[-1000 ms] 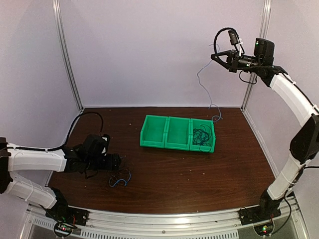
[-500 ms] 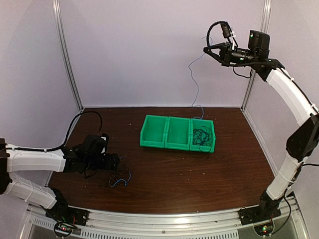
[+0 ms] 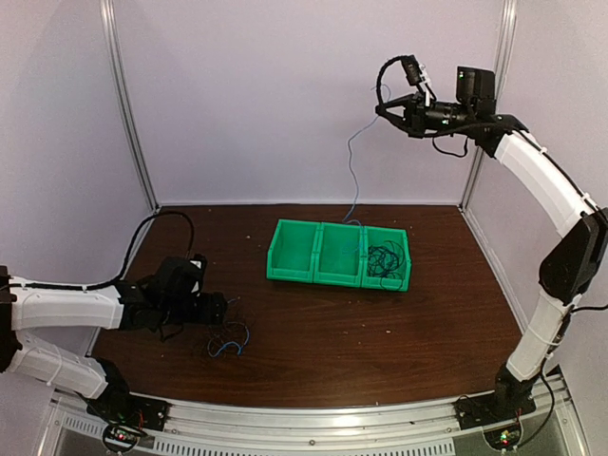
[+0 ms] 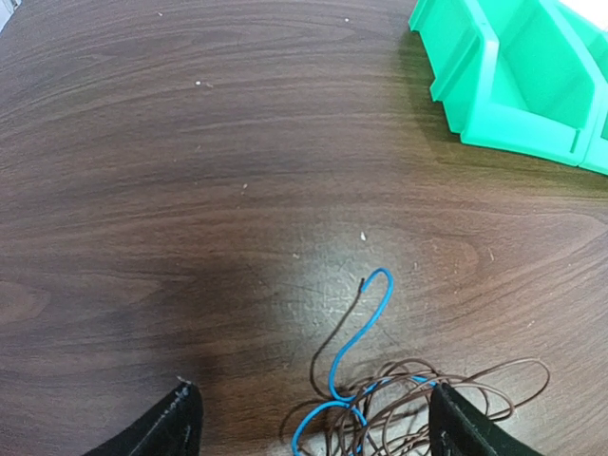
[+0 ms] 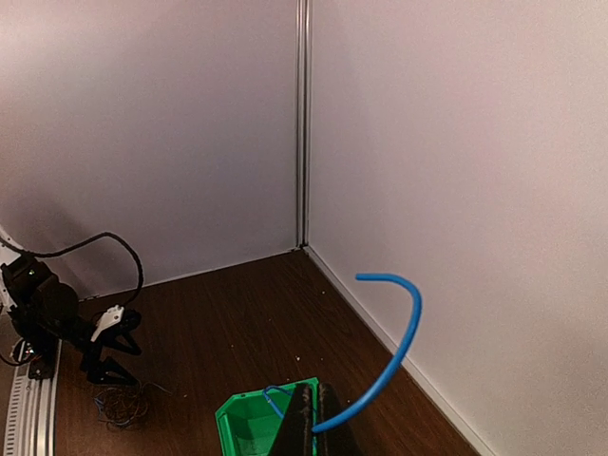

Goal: Untangle the cables

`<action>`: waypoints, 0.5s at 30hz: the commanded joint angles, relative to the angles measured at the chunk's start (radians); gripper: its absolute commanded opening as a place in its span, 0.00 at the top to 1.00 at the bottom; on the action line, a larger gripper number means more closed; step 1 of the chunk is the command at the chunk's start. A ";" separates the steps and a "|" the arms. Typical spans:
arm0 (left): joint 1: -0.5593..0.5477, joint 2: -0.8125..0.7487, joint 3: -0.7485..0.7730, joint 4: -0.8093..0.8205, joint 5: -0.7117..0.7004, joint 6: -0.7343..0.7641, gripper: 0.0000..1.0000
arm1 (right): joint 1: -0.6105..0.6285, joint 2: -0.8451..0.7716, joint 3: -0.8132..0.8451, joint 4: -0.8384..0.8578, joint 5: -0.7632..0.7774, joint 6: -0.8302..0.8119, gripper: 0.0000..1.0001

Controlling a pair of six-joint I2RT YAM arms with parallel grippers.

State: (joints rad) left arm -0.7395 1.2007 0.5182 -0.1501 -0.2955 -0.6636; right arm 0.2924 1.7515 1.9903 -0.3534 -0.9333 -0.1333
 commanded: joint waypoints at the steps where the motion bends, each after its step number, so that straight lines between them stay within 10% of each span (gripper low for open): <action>1: 0.002 0.002 -0.012 0.044 -0.004 0.010 0.17 | 0.008 0.024 -0.002 -0.002 0.021 -0.009 1.00; 15: 0.002 0.006 -0.033 0.052 -0.008 0.009 0.17 | 0.047 0.133 -0.154 -0.026 0.059 -0.088 1.00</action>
State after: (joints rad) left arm -0.7395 1.2015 0.5011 -0.1360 -0.2955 -0.6632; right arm 0.3153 1.8759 1.8820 -0.3557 -0.9123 -0.1631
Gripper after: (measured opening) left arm 0.834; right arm 0.006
